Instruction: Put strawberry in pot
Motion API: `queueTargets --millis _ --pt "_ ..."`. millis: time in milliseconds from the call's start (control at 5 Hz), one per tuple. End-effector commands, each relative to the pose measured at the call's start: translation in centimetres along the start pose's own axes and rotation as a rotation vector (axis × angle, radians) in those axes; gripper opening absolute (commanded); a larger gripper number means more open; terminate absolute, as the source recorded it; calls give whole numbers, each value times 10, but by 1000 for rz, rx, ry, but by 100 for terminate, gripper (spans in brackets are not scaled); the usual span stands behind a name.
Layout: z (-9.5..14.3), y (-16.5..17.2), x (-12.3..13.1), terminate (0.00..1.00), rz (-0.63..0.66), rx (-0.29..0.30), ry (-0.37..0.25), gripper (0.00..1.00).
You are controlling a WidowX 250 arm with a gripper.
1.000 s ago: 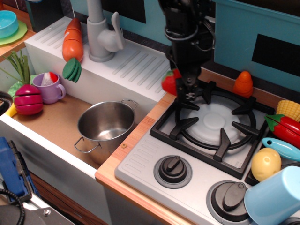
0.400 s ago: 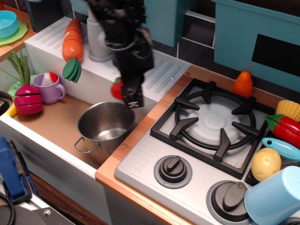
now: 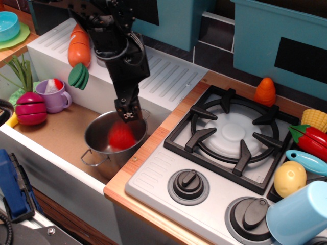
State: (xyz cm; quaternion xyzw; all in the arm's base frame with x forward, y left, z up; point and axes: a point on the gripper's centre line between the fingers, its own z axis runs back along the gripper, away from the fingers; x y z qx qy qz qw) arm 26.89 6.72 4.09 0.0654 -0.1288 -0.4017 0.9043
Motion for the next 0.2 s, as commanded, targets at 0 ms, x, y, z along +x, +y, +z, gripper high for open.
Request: queueTargets --millis 0 --pt "8 7 3 100 -6 33 -17 100"
